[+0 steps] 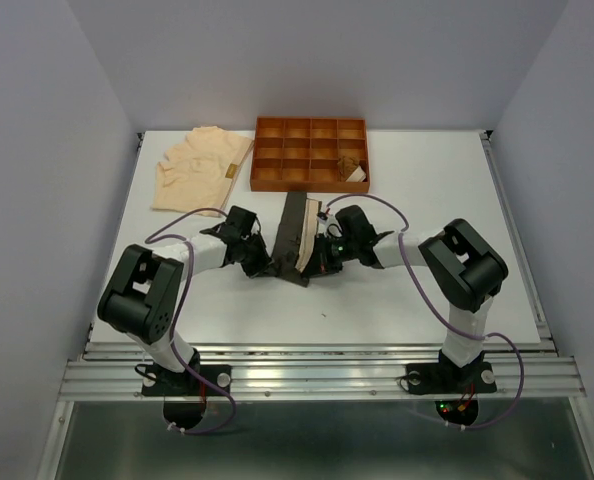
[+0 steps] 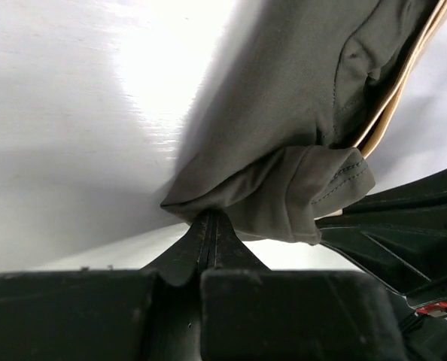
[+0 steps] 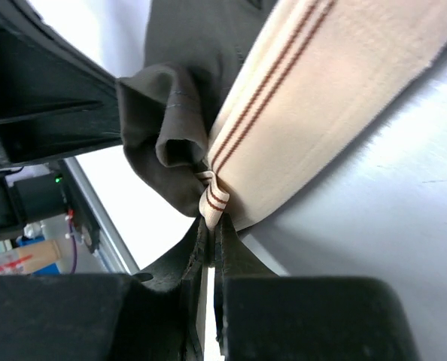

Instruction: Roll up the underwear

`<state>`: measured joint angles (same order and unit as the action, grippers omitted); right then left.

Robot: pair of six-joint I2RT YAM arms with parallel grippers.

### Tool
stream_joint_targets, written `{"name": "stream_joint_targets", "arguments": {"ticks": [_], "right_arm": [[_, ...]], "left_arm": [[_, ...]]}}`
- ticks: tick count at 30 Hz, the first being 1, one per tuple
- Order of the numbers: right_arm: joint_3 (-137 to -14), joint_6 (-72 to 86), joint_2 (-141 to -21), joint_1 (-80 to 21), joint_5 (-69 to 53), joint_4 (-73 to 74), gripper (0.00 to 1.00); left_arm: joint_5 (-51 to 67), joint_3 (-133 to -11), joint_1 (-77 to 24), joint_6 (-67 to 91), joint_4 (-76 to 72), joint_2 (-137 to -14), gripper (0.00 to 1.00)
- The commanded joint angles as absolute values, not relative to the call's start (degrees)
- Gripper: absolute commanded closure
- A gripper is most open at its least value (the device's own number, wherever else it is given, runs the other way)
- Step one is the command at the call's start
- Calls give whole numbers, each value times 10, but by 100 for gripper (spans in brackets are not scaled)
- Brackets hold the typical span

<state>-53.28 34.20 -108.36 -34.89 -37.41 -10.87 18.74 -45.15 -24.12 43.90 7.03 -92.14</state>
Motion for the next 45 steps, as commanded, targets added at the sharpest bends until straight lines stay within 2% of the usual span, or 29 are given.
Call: {"name": "stream_joint_targets", "arguments": {"ticks": [1, 7, 13, 19, 27, 34, 41, 44, 45], "right_arm": [[-556, 312, -1070, -345, -324, -71, 97], [-588, 247, -1061, -345, -351, -33, 98], [-620, 161, -1033, -351, -407, -1, 97], [-645, 103, -1039, -357, -429, 29, 98], [-687, 112, -1084, -357, -368, 54, 97], [-718, 147, -1130, -357, -262, 72, 97], [-734, 143, -1164, -357, -250, 80, 96], [-735, 139, -1167, -357, -250, 82, 92], [-735, 138, -1166, -357, -250, 83, 87]], "left_arm": [[160, -455, -231, 426, 94, -893, 100], [212, -479, -235, 352, 68, -833, 100], [199, -475, -235, 323, 67, -779, 95], [191, -469, -235, 327, 61, -770, 95], [195, -476, -235, 330, 51, -795, 95], [200, -488, -235, 325, 39, -823, 95], [208, -513, -236, 323, 18, -869, 96], [212, -522, -236, 321, 11, -886, 96], [213, -529, -235, 320, 11, -896, 96]]}}
